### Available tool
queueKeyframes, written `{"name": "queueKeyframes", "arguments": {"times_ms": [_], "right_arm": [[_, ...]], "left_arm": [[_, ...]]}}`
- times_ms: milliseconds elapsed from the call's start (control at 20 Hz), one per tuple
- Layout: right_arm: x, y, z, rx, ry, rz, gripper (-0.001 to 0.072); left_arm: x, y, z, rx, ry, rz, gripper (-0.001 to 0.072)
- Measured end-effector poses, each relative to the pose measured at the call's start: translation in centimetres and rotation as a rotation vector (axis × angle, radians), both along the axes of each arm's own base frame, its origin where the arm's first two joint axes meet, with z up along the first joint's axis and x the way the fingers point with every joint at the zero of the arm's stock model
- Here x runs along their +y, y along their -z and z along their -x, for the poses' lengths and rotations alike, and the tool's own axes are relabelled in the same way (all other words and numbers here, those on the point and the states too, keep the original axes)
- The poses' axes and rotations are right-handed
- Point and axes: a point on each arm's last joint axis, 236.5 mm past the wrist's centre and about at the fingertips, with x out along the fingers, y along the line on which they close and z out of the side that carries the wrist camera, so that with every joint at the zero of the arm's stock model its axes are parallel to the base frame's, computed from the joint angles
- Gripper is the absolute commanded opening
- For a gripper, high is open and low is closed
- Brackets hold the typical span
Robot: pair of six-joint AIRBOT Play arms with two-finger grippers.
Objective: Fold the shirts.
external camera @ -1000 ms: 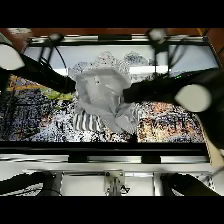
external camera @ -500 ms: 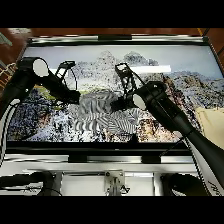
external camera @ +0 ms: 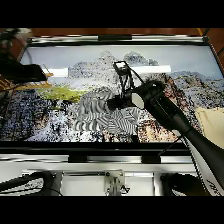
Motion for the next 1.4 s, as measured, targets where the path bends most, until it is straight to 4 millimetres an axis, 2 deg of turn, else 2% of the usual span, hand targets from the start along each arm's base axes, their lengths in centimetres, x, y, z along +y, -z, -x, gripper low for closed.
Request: {"name": "queueKeyframes", "arguments": {"times_ms": [100,200,350,450,600,750,900,1150,1400], "right_arm": [[0.3,0.0,0.2,0.011,0.0,-0.013,0.0079],[0.4,0.0,0.4,0.018,0.0,-0.022,0.0079],[0.6,0.0,0.5,0.025,0.002,-0.03,0.0079],[0.6,0.0,0.5,0.026,0.002,-0.033,0.0079],[0.7,0.0,0.6,0.029,0.001,-0.035,0.008],[0.7,0.0,0.5,0.029,0.001,-0.035,0.008],[0.8,0.0,0.5,0.026,0.002,-0.038,0.008],[1.2,-0.5,-0.1,0.006,0.02,-0.069,0.008],[1.4,-0.7,-0.3,0.0,0.033,-0.085,0.008]], "left_arm": [[6.2,-0.4,0.5,0.012,-0.161,-0.004,0.0675],[12.2,-0.4,1.9,0.031,-0.316,-0.003,0.0684],[20.9,-0.3,5.1,0.042,-0.498,-0.025,0.0684],[25.5,0.6,7.4,0.064,-0.577,-0.041,0.0684],[30.2,2.8,9.3,0.104,-0.637,-0.044,0.0684],[33.3,5.6,8.6,0.113,-0.62,-0.059,0.0682],[35.2,9.4,7.1,0.137,-0.563,-0.076,0.0682],[36.6,16.1,4.7,0.209,-0.449,-0.12,0.0676],[38.1,19.5,3.2,0.222,-0.381,-0.196,0.0674]]}}
